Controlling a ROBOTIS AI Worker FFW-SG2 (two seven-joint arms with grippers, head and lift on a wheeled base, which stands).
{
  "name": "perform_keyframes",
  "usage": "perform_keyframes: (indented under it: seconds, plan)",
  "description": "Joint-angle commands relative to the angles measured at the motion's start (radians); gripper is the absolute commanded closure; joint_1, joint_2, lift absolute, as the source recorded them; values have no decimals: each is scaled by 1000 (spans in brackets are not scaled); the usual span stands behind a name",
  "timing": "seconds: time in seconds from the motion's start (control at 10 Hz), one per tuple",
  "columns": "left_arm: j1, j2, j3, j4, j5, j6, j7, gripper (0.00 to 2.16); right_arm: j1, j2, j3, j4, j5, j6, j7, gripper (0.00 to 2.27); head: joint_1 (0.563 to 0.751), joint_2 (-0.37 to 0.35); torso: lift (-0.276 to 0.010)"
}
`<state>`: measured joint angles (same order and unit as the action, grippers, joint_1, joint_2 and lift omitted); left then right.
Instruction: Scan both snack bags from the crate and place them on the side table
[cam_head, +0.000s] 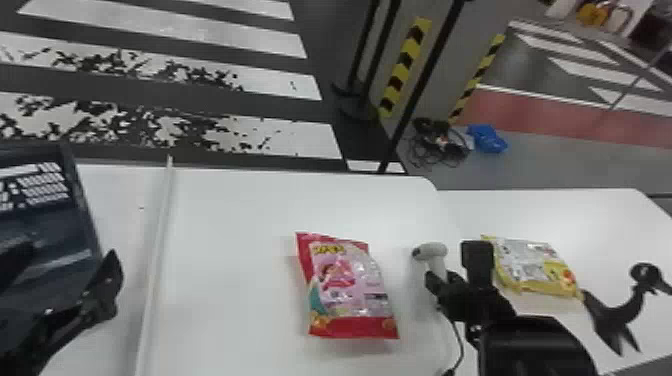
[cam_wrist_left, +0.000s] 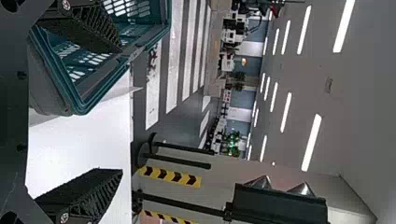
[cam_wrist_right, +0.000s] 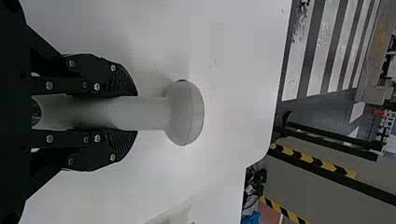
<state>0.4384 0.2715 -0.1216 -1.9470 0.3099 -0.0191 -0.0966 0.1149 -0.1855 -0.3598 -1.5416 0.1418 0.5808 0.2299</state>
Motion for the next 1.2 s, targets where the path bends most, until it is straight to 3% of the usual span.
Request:
perform_keyframes:
  seconds: [0.0,0.1,0.2,0.7,0.9,1.1]
  plan:
    - [-3,2,-1,-1,0,0,0,83,0,0,-4,12,-5,-11,0,1568,695,-350,-95]
    - [-3,2,-3,0,0,0,0,83,0,0,-7,15,-11,-17,0,421,695,-350,-95]
    - [-1,0,-3,-1,0,0,0,83,0,0,-11,14,-11,-17,-1,-2,695,-350,-95]
    - [0,3,-3,-4,-2,0,0,83,78,35,-87,-187,-91,41,-9,46,695,-350,-95]
    - [0,3,-3,-3,-2,0,0,83,140,40,-107,-302,-215,127,2,53,695,-350,-95]
    - [0,3,0,-1,-2,0,0,83,154,49,-145,-365,-364,308,108,73,695,-350,-95]
